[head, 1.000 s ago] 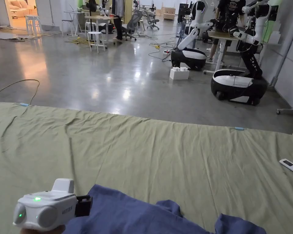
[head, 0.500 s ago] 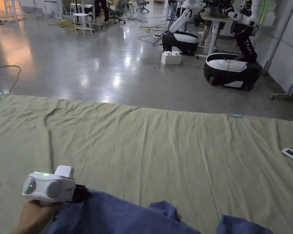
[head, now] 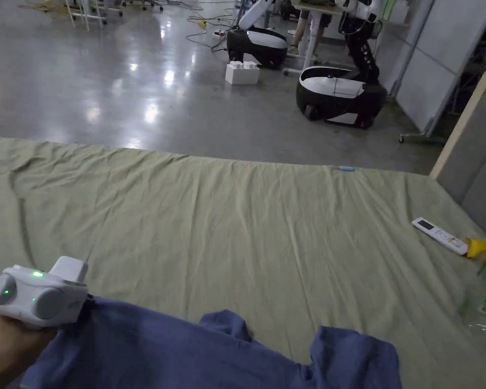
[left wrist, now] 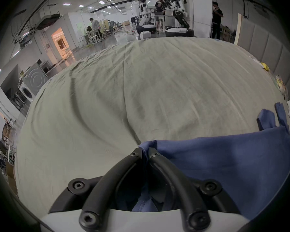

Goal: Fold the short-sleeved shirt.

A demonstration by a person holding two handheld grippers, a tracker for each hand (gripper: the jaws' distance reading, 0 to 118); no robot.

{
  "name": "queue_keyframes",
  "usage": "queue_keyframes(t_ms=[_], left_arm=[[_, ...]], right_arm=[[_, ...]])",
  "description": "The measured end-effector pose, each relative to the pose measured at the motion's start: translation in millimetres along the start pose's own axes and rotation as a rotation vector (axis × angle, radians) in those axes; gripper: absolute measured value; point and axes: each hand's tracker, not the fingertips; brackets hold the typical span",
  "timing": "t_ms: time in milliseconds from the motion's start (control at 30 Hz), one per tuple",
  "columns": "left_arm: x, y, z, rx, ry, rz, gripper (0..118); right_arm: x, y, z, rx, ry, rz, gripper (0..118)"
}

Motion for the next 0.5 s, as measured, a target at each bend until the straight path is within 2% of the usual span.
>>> queue_keyframes(t_ms=[33,67,133,300,500], left_arm=[[-1.6,1.6,6.3,0.011,-0.004,0.020,5],[-2.9,3.9,12.3,0.026,-0.004,0.036,5],[-6.8,6.4,26.8,0.051,-0.016,0.065,3],[-0.9,5.0,86.8,0.150,-0.039,0.033,3],[5.9,-5.7,142.3,0.222,-0.058,0.027,3]], right_arm=[[8.1,2.8,-2.4,-0.018,-0.015,-0.008,36],[16.9,6.1,-5.7,-0.042,-0.022,-0.018,45],[36.3,11.9,-12.4,-0.092,-0.031,-0.052,53],[75.6,27.4,-39.3,-0.161,-0.051,-0.104,58],[84.7,36.4,-89.8,-0.297,-0.012,-0.135,58]])
